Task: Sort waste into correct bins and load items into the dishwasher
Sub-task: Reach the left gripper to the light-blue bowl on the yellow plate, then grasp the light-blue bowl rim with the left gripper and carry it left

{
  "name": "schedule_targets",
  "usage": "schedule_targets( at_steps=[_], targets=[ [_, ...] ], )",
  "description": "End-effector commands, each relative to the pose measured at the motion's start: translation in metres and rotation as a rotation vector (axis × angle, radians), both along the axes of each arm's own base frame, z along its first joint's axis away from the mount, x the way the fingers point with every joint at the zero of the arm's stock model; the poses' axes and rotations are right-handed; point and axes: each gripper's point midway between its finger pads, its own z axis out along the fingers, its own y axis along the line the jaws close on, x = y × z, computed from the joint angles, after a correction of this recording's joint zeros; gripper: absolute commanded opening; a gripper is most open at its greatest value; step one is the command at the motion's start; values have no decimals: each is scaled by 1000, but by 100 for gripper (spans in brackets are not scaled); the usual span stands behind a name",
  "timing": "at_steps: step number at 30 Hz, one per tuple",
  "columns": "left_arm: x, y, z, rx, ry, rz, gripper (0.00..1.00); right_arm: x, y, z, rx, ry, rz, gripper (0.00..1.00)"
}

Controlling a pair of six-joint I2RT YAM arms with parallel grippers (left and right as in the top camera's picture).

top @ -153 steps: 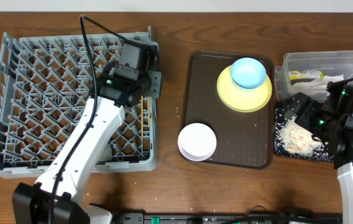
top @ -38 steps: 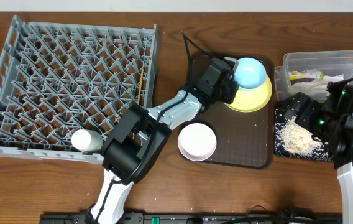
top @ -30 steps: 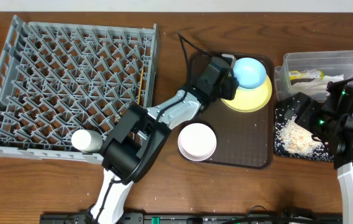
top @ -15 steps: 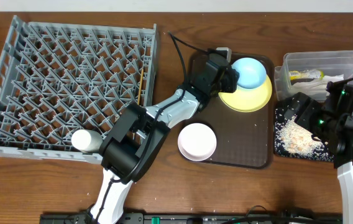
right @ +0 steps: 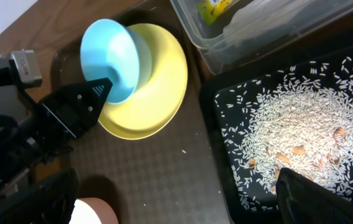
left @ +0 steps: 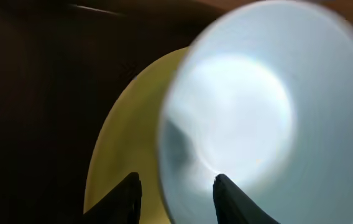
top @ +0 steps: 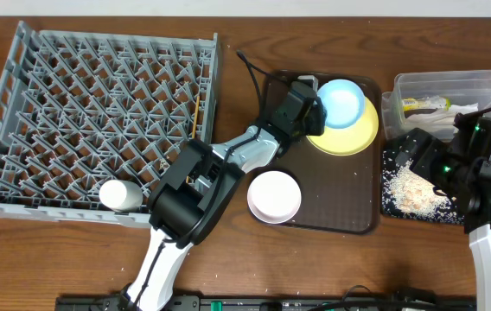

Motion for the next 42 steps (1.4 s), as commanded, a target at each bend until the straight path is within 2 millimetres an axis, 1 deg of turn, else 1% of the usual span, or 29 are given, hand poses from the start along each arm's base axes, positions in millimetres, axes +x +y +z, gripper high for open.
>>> schedule_targets(
  at_steps=[1,4,6,11,12,14,17,20,24,27,30,32,35,39,40,42],
  targets=[
    [1,4,-4,45,-6,-18,36,2,2,4,-2,-10,12,99],
    [-3,7,-10,71,10,-28,34,2,1,4,-2,-10,11,99],
    [-3,7,-10,85,-5,-46,27,2,1,4,-2,-10,10,99],
    [-3,7,-10,88,-6,-48,19,2,1,4,-2,-10,10,99],
    [-3,7,-10,87,-7,-48,12,2,1,4,-2,-10,10,99],
    [-2,6,-9,83,-12,-47,8,2,1,4,-2,-10,11,99],
    [-1,5,-5,80,-20,-50,8,2,1,4,-2,-10,10,99],
    [0,4,8,65,-37,-52,8,2,1,4,-2,-10,10,99],
    [0,3,40,45,-81,-63,8,2,1,4,-2,-10,10,99],
    [-5,7,69,73,-127,-99,8,2,1,4,-2,-10,10,99],
    [-10,20,94,127,-159,-97,8,2,1,4,-2,-10,10,99],
    [-14,34,108,186,-179,-82,8,2,1,4,-2,-10,10,99],
    [-16,74,131,342,-213,16,8,2,1,4,-2,-10,10,99],
    [-15,149,165,616,-278,196,8,2,1,4,-2,-10,10,99],
    [-14,173,175,697,-296,253,8,2,1,4,-2,-10,10,99],
    [-12,214,192,822,-316,370,8,2,1,4,-2,-10,10,99]
  ],
)
